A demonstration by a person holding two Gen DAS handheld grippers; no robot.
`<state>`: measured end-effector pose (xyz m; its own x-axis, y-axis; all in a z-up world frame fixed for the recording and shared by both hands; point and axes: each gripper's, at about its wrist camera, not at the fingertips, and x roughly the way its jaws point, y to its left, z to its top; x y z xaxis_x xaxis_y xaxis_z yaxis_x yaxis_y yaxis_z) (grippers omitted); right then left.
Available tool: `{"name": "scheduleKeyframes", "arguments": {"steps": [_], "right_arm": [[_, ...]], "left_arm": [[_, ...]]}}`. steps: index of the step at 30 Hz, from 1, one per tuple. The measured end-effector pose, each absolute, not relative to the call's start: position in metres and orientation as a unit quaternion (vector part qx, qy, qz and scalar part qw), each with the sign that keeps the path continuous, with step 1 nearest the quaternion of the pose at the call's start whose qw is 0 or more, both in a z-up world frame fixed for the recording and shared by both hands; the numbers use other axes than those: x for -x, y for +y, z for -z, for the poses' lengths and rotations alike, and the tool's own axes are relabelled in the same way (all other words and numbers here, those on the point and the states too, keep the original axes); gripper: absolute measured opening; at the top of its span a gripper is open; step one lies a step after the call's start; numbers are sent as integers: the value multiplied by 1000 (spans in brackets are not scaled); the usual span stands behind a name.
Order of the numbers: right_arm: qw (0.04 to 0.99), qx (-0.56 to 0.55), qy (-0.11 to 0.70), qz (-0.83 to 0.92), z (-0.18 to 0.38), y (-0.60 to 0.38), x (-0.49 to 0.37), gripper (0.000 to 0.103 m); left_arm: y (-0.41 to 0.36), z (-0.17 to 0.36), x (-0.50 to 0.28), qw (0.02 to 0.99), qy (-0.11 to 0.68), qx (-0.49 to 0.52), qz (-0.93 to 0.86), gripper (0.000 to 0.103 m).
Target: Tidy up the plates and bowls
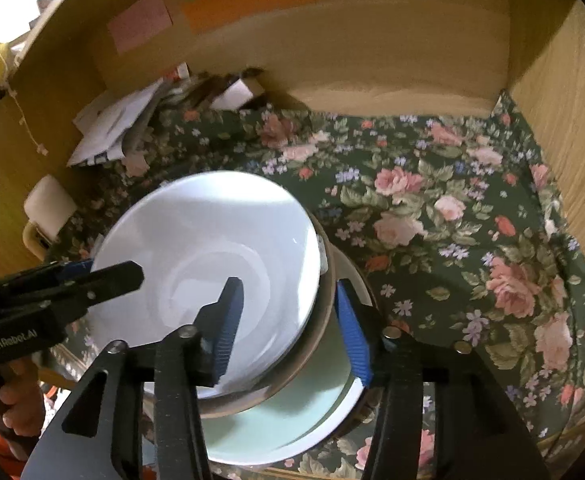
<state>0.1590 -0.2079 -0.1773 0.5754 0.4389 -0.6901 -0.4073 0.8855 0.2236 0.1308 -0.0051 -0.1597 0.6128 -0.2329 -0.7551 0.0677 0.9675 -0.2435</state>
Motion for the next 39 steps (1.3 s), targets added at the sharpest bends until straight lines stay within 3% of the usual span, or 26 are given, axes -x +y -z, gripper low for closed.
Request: {"name": "scheduleKeyframes", "arguments": {"steps": [5, 13, 15, 17, 20, 23, 24, 30, 32, 39], "right_arm": [[903, -28, 350, -247, 150, -212, -143, 47], [936, -21, 239, -259, 96, -215, -94, 50], [941, -21, 213, -264, 87, -215, -83, 54], [946, -24, 186, -266, 79, -218, -71, 65], [952, -20, 155, -263, 71, -219, -59, 69], [956, -19, 135, -261, 68, -221, -49, 80], [957, -18, 129, -260, 68, -221, -47, 81], [961, -16, 111, -251, 67, -225, -37, 91], [963, -17, 106, -248, 67, -228, -34, 100], [965, -16, 95, -242, 67, -231, -30, 103]], "left_arm": [[-3, 132, -111, 919, 380, 80, 65, 45], [-8, 80, -67, 962, 265, 44, 44, 55], [-11, 72, -58, 969, 242, 36, 40, 61], [-14, 64, -47, 976, 215, 28, 35, 66], [-19, 55, -32, 982, 186, 19, 33, 71], [-21, 51, -22, 985, 171, 19, 31, 77], [-22, 51, -20, 985, 167, 20, 31, 83], [-27, 49, -4, 991, 133, 11, 21, 96], [-28, 48, -1, 992, 127, 11, 20, 97], [-30, 49, 3, 993, 117, 9, 17, 101]]}}
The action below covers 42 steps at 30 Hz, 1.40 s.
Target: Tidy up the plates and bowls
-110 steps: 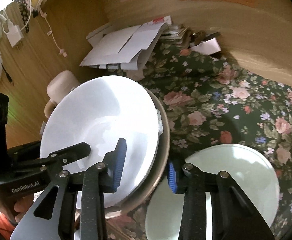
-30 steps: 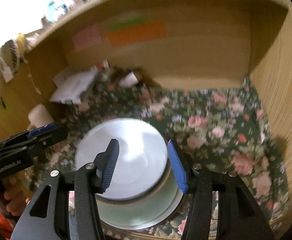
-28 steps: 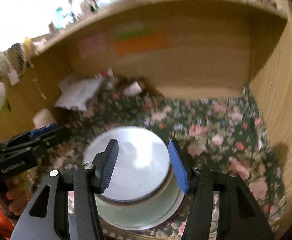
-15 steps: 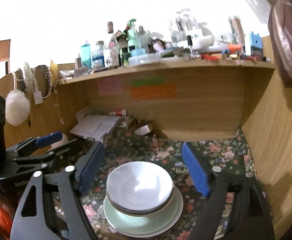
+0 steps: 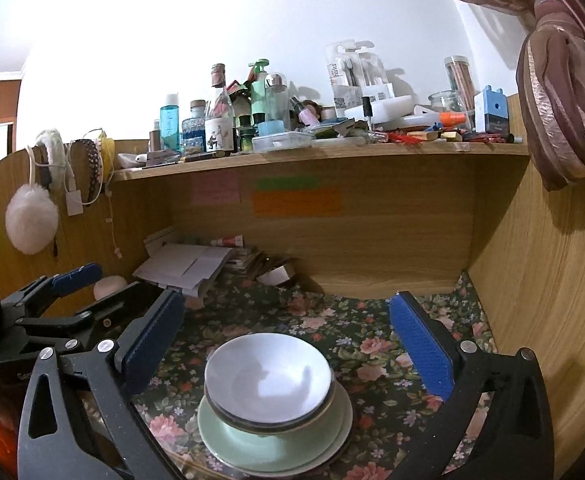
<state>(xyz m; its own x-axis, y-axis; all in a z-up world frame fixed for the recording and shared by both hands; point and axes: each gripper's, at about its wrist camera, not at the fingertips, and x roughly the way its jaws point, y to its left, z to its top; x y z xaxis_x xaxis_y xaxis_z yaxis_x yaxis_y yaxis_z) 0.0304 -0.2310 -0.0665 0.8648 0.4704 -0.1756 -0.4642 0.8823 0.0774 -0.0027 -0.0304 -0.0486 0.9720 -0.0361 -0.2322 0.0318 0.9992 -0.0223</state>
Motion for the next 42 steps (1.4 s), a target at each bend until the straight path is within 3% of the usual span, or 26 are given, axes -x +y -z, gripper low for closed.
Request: {"name": "scheduleKeyframes", "arguments": {"steps": [42], "right_arm": [[964, -18, 96, -248, 70, -231, -36, 103]], "left_arm": [[-35, 51, 0, 993, 115, 15, 18, 101]]}}
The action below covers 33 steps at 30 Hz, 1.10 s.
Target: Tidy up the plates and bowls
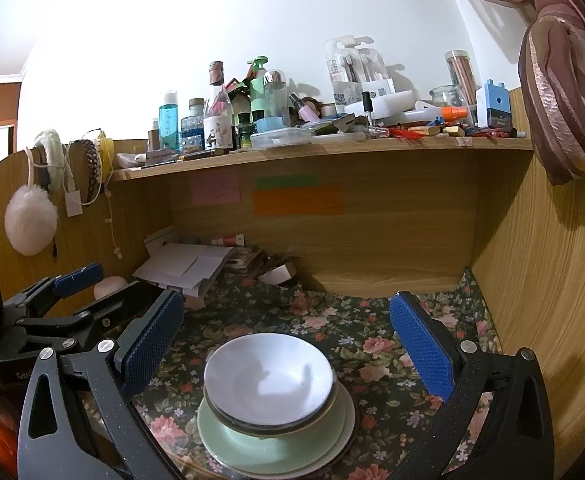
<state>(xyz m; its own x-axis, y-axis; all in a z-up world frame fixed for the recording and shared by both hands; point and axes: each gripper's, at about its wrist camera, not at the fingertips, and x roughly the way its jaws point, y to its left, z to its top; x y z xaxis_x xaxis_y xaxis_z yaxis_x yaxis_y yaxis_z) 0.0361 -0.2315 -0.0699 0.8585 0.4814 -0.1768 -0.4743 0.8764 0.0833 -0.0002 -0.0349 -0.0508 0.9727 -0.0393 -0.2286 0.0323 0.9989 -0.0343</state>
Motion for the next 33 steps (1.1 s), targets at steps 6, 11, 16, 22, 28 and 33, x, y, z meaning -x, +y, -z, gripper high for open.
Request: {"name": "scheduleKeyframes", "arguments": {"steps": [6, 11, 16, 22, 28, 33], "right_arm": [[964, -19, 97, -248, 69, -231, -35, 103], [964, -19, 97, -248, 70, -231, -36, 103], [964, -19, 97, -247, 70, -230, -35, 103], [964, -22, 98, -248, 70, -232, -36, 103], [964, -28, 100, -245, 71, -230, -34, 103], [964, -27, 100, -246, 70, -231, -34, 103]], "left_arm": [[-34, 51, 0, 993, 116, 15, 20, 101], [-35, 51, -1, 993, 116, 16, 21, 101], [-38, 50, 0, 993, 115, 18, 24, 101], [-39, 49, 1, 993, 115, 21, 24, 101], [-39, 49, 2, 993, 115, 21, 26, 101], [-41, 48, 1, 993, 116, 25, 25, 101]]}}
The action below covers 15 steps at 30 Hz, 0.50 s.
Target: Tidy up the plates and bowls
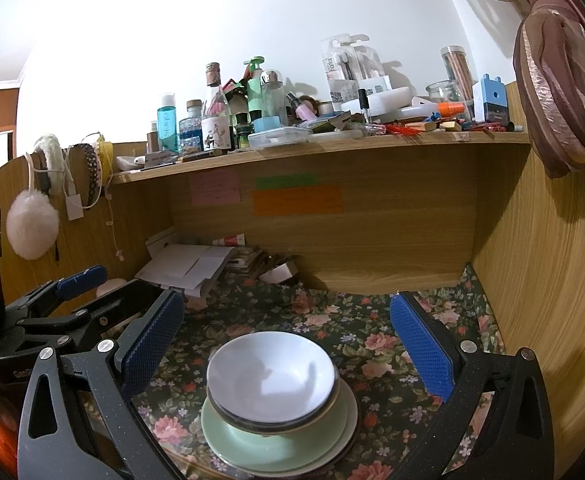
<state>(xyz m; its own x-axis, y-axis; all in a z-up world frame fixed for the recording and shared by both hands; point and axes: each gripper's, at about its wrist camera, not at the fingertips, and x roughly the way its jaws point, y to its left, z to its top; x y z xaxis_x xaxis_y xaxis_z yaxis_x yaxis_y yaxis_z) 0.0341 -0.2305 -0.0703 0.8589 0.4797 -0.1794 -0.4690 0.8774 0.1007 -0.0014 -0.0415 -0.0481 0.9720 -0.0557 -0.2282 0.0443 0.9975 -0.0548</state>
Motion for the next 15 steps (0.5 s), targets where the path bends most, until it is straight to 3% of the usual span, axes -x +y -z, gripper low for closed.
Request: {"name": "scheduleKeyframes", "arguments": {"steps": [15], "right_arm": [[964, -27, 104, -244, 70, -229, -37, 103]], "left_arm": [[-43, 50, -1, 992, 122, 30, 21, 103]]}}
